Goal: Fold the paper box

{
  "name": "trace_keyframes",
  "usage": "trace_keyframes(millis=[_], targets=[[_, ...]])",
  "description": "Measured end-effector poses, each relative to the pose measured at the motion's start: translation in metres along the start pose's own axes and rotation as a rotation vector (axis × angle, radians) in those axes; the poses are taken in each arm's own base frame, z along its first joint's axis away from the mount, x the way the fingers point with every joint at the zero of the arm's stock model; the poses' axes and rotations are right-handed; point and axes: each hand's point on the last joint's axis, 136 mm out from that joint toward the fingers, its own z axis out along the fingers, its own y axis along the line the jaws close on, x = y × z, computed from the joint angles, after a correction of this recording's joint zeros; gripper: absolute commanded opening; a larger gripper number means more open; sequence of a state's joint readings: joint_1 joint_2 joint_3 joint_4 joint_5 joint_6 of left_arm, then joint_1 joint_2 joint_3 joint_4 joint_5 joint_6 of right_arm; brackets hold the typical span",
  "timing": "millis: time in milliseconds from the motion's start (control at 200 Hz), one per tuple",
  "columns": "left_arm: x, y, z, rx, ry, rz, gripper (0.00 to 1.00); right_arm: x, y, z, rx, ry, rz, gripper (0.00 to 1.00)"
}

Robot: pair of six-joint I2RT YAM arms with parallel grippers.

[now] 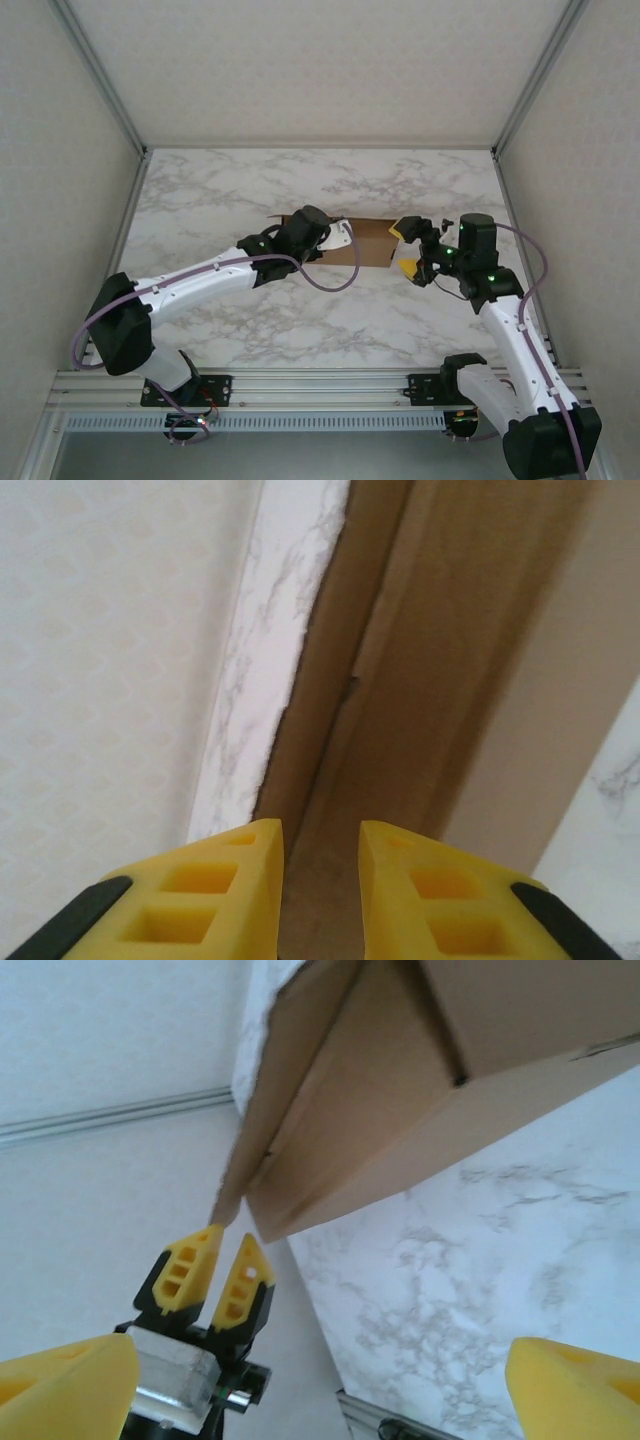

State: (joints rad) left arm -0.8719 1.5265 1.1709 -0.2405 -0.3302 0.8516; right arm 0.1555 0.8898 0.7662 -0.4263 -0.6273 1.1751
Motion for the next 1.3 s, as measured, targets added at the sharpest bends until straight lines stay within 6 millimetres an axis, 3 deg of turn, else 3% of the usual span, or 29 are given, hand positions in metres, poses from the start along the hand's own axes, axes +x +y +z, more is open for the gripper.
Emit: trace_keyframes(millis=[100,225,335,486,691,811,901,1147,1237,1302], targets=[[0.004,-0.010,0.004,0.030,0.018,0.002,0.26,-0.004,-0.003,-0.007,0.052,-0.038,-0.050,0.82],[0.008,-0.020,0.010,0.057,0.040,0.007,0.29,-0.010,0.015,-0.022,0.075,-0.090,-0.172,0.65],[0.008,-0.019,0.011,0.058,0.044,-0.007,0.41,-0.021,0.030,-0.034,0.107,-0.156,-0.278,0.58],[-0.008,0.000,0.003,0.024,0.001,-0.076,0.56,-0.040,0.034,-0.045,0.202,-0.242,-0.432,0.56],[-0.015,0.037,-0.027,-0.049,-0.087,-0.251,0.63,-0.056,0.039,-0.049,0.305,-0.308,-0.751,0.55],[0.006,0.075,-0.041,-0.129,-0.124,-0.470,0.63,-0.055,0.045,-0.042,0.316,-0.308,-1.002,0.54],[0.032,0.095,-0.046,-0.181,-0.134,-0.639,0.64,-0.058,0.044,-0.035,0.355,-0.287,-1.156,0.55],[0.092,0.114,-0.042,-0.226,-0.150,-1.004,0.71,-0.078,0.011,0.005,0.502,-0.115,-1.337,0.59],[0.099,0.126,-0.040,-0.240,-0.169,-1.100,0.71,-0.081,0.005,0.013,0.518,-0.074,-1.362,0.61],[0.092,0.135,-0.033,-0.221,-0.188,-1.148,0.68,-0.081,0.004,0.017,0.514,-0.059,-1.371,0.61]])
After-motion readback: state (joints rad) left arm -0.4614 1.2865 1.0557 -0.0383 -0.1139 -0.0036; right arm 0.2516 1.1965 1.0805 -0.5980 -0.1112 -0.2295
